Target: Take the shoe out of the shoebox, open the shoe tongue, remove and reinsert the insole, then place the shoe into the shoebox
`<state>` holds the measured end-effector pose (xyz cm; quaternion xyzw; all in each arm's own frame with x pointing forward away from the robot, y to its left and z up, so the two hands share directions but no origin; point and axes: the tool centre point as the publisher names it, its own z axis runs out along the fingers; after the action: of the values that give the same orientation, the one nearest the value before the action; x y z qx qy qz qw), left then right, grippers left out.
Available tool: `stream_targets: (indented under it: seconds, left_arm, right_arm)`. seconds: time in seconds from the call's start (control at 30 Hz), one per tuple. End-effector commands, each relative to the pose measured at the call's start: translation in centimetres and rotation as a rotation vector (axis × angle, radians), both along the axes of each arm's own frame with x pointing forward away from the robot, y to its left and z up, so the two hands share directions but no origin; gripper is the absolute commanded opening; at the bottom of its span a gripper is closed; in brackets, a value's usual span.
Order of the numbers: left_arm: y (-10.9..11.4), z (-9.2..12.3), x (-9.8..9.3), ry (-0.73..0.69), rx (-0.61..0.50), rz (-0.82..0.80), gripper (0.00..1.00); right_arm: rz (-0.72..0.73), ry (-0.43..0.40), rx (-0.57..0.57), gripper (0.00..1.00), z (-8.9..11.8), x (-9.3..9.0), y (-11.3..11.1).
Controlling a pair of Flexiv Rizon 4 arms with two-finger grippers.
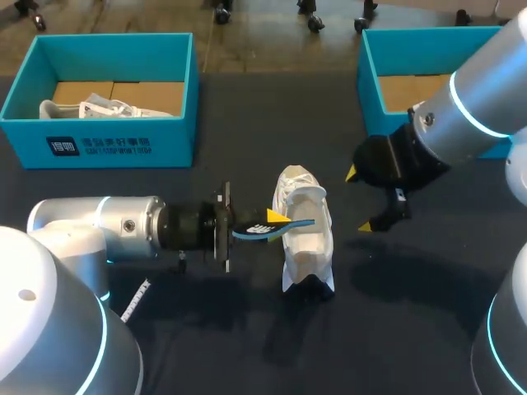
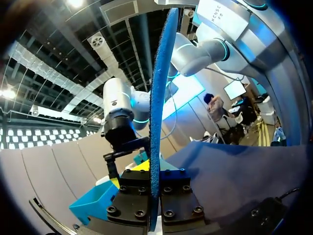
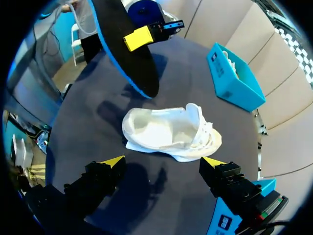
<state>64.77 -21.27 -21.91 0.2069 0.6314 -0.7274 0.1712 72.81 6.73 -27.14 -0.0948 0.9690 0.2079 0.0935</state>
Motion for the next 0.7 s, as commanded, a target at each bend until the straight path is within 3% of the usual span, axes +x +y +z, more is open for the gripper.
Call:
stream_targets:
  seconds: [0.03,0.43,0.7]
  left_arm:
    - [-0.2,0.3,-0.2,-0.004,0.013,0.000,0.00]
    - [0.5,0.4,0.3,0.008,0.021,0.021,0.00]
    - [1.0,0.2,1.1,0.012,0.025,0.042,0.00]
  right_arm:
    - [0.045,0.037,0.023,1.00,-2.4,1.5,0.9]
    - [0.075,0.070,0.016,1.00,-4.2,1.8,1.3]
    - [0.037,0.016,-0.025,1.00,-3.9,1.2,2.6]
